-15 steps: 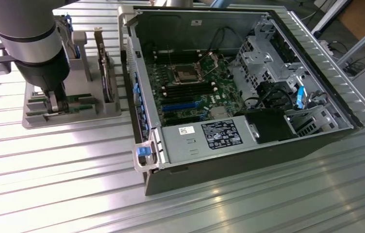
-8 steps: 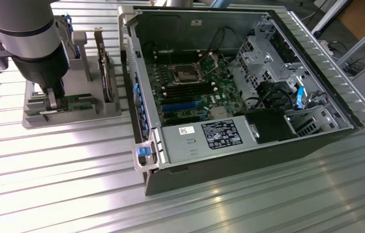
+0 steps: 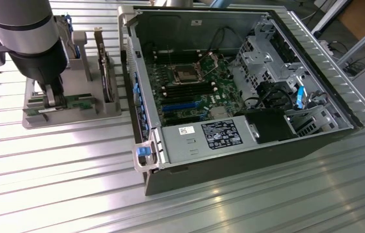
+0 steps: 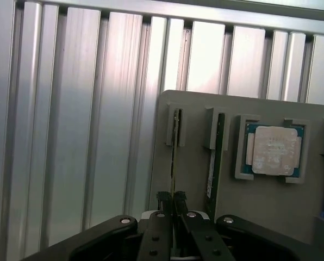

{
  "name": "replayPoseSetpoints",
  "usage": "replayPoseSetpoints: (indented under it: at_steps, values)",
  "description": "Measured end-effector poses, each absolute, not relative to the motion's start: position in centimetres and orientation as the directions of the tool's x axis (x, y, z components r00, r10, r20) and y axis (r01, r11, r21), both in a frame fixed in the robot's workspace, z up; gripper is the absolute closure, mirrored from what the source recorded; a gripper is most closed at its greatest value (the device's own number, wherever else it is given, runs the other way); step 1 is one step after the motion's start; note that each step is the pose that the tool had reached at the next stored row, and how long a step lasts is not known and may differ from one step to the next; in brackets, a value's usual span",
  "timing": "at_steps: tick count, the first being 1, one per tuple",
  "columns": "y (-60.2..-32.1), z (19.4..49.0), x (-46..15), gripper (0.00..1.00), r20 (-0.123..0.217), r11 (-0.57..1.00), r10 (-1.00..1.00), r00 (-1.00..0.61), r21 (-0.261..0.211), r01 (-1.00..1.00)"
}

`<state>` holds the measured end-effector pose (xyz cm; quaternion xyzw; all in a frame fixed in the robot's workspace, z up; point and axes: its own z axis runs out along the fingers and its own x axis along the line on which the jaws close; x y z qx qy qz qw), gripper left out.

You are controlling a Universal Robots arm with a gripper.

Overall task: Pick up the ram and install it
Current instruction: 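Pick up the ram and move it above insertion slot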

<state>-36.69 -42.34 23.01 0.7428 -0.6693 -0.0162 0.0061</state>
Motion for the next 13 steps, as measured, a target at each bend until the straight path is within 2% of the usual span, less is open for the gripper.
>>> replayPoseSetpoints:
  at_steps: [13]
  values:
    - [-42.3,25.1,-36.7,0.87,-0.016,-0.104,-0.994,0.104,0.031,-0.994]
